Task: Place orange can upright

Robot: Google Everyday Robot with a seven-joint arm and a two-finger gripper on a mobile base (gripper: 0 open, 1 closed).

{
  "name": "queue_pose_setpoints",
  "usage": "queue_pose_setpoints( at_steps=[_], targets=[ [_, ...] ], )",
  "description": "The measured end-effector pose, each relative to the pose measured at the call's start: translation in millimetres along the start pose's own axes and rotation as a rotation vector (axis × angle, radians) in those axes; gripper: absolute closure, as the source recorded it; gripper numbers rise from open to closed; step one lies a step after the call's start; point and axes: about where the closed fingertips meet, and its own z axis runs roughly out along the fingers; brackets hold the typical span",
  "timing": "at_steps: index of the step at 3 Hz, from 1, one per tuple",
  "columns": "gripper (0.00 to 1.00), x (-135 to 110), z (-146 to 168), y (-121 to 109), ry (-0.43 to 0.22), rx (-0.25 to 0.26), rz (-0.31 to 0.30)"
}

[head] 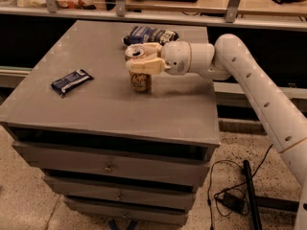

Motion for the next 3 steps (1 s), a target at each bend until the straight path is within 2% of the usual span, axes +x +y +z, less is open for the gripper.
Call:
queue_pose_setpoints(
  at_steps=[3],
  targets=[
    [0.04,-1.2,-0.5,-0.1,0.001,0.001,0.0]
  ],
)
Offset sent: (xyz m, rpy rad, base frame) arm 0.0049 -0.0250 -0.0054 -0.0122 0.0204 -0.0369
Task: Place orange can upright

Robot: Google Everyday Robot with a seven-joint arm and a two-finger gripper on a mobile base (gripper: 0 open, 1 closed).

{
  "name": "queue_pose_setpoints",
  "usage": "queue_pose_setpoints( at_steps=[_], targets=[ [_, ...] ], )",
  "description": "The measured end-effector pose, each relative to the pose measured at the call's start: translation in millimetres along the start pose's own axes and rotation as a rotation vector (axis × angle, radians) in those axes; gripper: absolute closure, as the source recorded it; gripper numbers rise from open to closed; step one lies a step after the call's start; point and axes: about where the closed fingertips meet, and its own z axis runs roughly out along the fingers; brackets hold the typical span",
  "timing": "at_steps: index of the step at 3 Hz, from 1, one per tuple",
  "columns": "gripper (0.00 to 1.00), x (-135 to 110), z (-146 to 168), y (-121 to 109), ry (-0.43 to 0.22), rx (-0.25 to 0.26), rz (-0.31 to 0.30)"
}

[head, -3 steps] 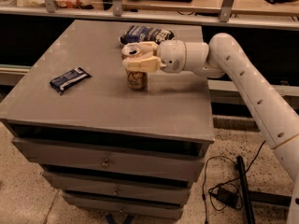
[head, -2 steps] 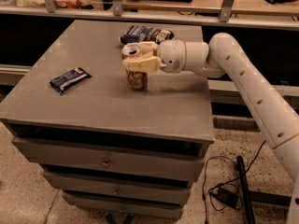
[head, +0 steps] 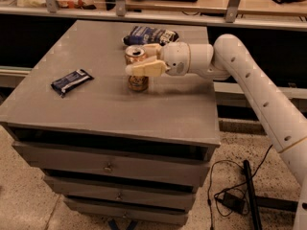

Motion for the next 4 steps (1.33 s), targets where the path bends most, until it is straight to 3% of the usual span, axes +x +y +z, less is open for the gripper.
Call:
queue_pose_setpoints(
  at_steps=[2,3,4],
  targets=[
    [0.0,-10,-43,-3,0.072,0.067,-0.011],
    [0.0,-20,-73,-7,0.123,0.138,-0.026],
    [0.0,-21,-75,-7,0.127,0.142,-0.027]
  ],
)
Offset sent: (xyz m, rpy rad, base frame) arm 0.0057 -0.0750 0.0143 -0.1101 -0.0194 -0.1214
